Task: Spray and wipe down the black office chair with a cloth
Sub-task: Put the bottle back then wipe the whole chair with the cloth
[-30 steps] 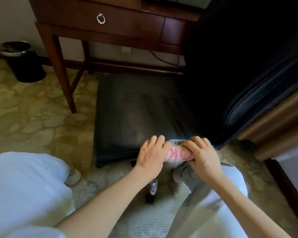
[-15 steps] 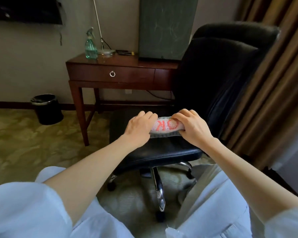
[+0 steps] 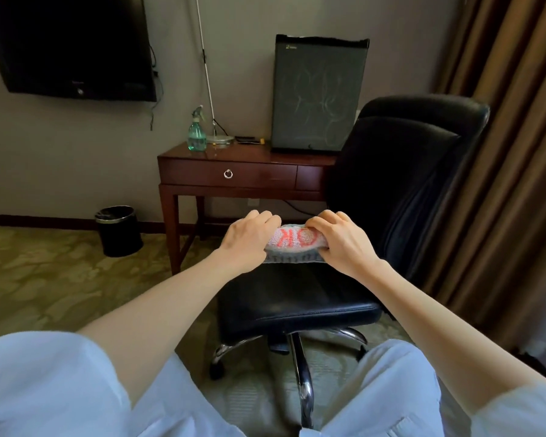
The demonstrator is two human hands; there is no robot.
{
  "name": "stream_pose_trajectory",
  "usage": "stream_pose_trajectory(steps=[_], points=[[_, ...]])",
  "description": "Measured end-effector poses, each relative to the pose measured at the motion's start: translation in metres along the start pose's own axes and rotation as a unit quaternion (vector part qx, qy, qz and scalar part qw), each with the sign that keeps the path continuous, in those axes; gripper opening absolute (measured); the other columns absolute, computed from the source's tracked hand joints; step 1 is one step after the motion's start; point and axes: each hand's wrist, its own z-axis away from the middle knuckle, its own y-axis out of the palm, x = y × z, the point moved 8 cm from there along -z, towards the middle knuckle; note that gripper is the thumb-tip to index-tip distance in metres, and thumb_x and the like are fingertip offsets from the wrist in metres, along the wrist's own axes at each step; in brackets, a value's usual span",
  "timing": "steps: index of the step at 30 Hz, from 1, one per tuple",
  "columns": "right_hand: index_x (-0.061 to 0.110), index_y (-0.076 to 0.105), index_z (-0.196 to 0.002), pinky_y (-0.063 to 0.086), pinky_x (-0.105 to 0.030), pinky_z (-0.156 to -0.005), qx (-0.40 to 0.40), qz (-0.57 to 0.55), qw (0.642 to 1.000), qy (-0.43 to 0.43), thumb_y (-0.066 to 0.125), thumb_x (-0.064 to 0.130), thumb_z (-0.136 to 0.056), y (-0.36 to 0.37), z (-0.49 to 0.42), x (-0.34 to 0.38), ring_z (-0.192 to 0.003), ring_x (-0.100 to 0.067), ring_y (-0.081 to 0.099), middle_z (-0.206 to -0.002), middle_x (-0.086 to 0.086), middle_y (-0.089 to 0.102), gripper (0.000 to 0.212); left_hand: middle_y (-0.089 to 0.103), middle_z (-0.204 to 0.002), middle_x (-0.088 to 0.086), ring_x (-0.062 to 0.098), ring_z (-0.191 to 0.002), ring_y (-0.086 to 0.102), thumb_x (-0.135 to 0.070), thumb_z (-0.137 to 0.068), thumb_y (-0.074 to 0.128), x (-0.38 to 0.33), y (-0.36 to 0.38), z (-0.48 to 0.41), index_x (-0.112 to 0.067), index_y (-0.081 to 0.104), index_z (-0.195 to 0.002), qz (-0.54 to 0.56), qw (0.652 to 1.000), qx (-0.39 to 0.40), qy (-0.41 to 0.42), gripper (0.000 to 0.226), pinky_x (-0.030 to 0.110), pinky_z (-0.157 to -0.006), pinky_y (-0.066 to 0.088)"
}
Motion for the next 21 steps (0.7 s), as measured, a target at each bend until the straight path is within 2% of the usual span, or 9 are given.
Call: stream_pose_trajectory(steps=[11, 16, 21], points=[[0.02, 0.055, -0.123, 0.049, -0.035, -0.073, 0.015, -0.021, 1.0, -0.001, 0.073, 0.017, -0.075, 0.02, -0.042, 0.003, -0.102, -0.025, 0.05, -0.116, -0.003, 0.055, 0.051, 0.051, -0.124, 0.003, 0.019, -0.11, 0.047, -0.014, -0.078, 0.072, 0.037, 0.001, -0.025, -0.016, 0.045, -0.125, -0.005, 1.0, 0.011, -0.007, 0.055, 0.032, -0.081, 0.049], [0.022, 0.053, -0.125, 0.051, -0.038, -0.077, 0.06, -0.026, 0.998, -0.008, 0.072, 0.019, -0.076, 0.059, -0.093, 0.008, -0.106, -0.026, 0.048, -0.12, -0.002, 0.053, 0.053, 0.05, -0.125, 0.003, 0.02, -0.111, 0.047, -0.013, -0.078, 0.073, 0.089, 0.033, -0.045, -0.016, 0.045, -0.127, 0.011, 0.999, 0.03, -0.029, 0.057, 0.032, -0.082, 0.049], [0.025, 0.053, -0.124, 0.045, -0.031, -0.073, 0.09, -0.05, 0.995, -0.012, 0.073, 0.023, -0.077, 0.114, -0.179, 0.012, -0.107, -0.022, 0.047, -0.121, 0.001, 0.052, 0.051, 0.047, -0.129, 0.004, 0.019, -0.114, 0.046, -0.02, -0.08, 0.073, 0.162, 0.062, -0.092, -0.016, 0.042, -0.13, -0.007, 0.997, 0.073, -0.019, 0.059, 0.03, -0.085, 0.048]])
